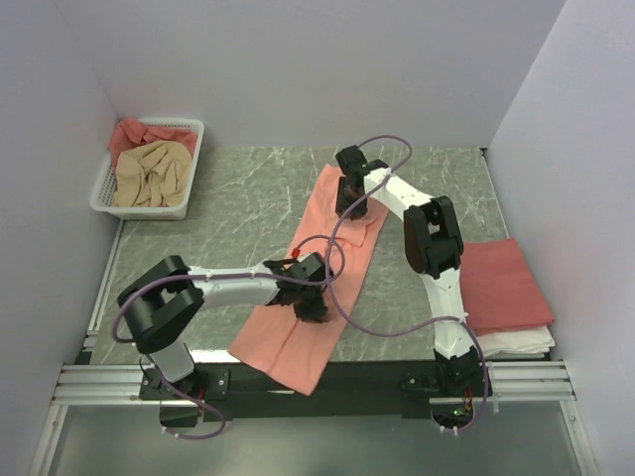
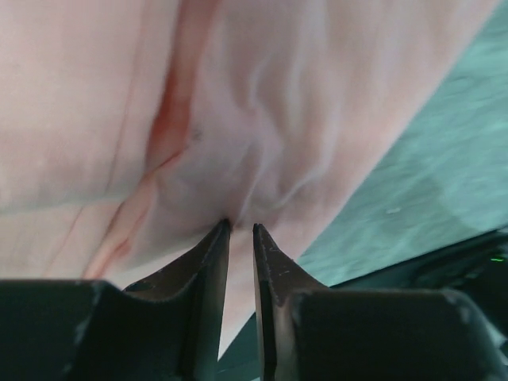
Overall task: Fold and stack the t-shirts
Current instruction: Fold the tshirt
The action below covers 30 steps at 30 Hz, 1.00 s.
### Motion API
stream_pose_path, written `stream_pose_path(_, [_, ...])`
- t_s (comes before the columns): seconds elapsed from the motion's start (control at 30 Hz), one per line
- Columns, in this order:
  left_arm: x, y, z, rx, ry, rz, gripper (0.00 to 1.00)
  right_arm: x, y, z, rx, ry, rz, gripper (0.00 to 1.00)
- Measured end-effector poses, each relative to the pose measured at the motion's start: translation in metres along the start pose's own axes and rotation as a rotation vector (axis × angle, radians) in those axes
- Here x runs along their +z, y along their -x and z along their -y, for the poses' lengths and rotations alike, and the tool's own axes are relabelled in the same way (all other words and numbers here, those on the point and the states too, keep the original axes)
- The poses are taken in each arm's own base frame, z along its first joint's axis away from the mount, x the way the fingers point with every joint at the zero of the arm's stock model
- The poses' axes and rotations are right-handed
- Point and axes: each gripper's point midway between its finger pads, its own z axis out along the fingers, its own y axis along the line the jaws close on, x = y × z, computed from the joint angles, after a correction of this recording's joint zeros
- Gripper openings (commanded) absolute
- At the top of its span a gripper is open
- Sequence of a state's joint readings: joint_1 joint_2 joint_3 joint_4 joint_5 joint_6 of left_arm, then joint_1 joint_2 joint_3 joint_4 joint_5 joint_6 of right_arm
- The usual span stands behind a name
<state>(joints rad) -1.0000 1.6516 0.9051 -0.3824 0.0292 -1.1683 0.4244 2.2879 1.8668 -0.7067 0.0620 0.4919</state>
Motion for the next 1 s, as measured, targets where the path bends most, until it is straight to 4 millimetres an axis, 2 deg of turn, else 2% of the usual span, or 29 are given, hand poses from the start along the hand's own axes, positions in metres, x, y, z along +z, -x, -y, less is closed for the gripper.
stream_pose_path(0.2, [0.025,0.019,0.059,-0.036,-0.102,-0.053,0.24,0.023,0.063,0.014,-0.013,-0.012,0.054,0.48])
stream_pose_path(0.3, [0.038,0.037,0.085,-0.070,-0.160,-0.074,0.24,0.032,0.087,0.019,-0.015,-0.001,0.095,0.47])
stream_pose_path(0.43, [0.043,0.059,0.106,-0.103,-0.224,-0.086,0.25,0.034,0.099,0.027,-0.005,0.020,0.111,0.51])
stream_pose_path(0.57, [0.034,0.078,0.120,-0.109,-0.288,-0.083,0.26,0.035,0.103,0.030,0.005,0.045,0.122,0.51])
stream_pose_path(0.7, [0.022,0.087,0.124,-0.082,-0.316,-0.060,0.27,0.031,0.102,0.028,0.021,0.071,0.120,0.52])
stream_pose_path(0.8, [0.001,0.093,0.125,-0.052,-0.335,-0.026,0.27,0.017,0.097,0.028,0.048,0.089,0.108,0.53])
stream_pose_path(0.9, [-0.025,0.094,0.110,-0.028,-0.334,0.031,0.27,-0.009,0.101,0.027,0.081,0.105,0.127,0.54])
stream_pose_path(1.0, [-0.043,0.089,0.080,-0.007,-0.293,0.082,0.26,-0.048,0.110,0.029,0.119,0.113,0.175,0.53])
